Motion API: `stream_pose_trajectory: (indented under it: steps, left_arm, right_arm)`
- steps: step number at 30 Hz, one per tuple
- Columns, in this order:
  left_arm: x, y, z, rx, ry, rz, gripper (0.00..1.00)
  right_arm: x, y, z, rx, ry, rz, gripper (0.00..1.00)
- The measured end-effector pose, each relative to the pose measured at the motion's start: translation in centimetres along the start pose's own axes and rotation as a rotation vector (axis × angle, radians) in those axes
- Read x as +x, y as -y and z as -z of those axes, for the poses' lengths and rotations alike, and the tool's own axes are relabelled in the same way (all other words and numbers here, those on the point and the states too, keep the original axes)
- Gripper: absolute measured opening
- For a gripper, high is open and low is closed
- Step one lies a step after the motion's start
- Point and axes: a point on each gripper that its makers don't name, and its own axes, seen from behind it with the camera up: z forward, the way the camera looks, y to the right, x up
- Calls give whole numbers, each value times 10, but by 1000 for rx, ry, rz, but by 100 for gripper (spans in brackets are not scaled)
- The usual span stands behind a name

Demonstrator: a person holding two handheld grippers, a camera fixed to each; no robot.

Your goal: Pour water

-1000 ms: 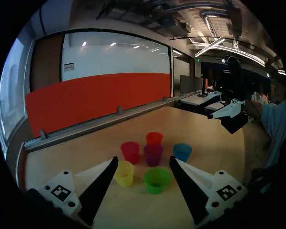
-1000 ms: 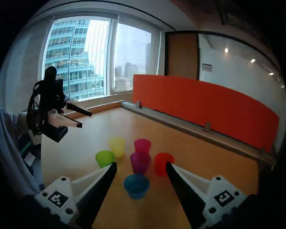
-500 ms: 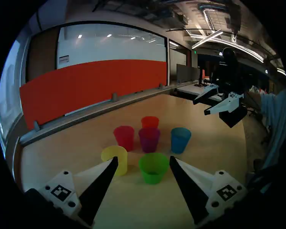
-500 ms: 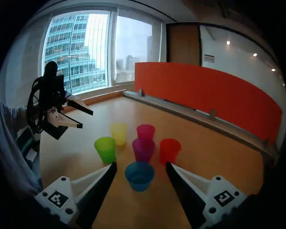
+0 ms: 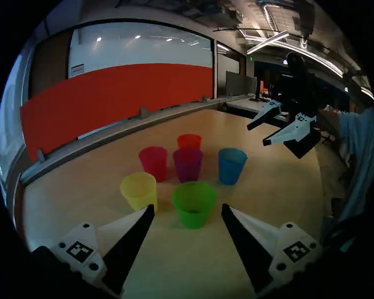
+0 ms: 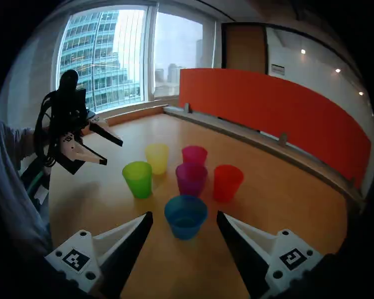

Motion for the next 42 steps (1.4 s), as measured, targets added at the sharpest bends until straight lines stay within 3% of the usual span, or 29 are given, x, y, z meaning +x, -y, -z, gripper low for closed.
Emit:
stream_pose_trajectory:
  steps: [15,42]
  left_arm:
    - [-27,-6,-22,-39,90,-24,100]
    - [-34,-10,-70,-94,165,-15,100]
  right_arm:
    - [-28,-1,-21,8,54,8,100]
    - [-52,-1,-72,40,119,9,100]
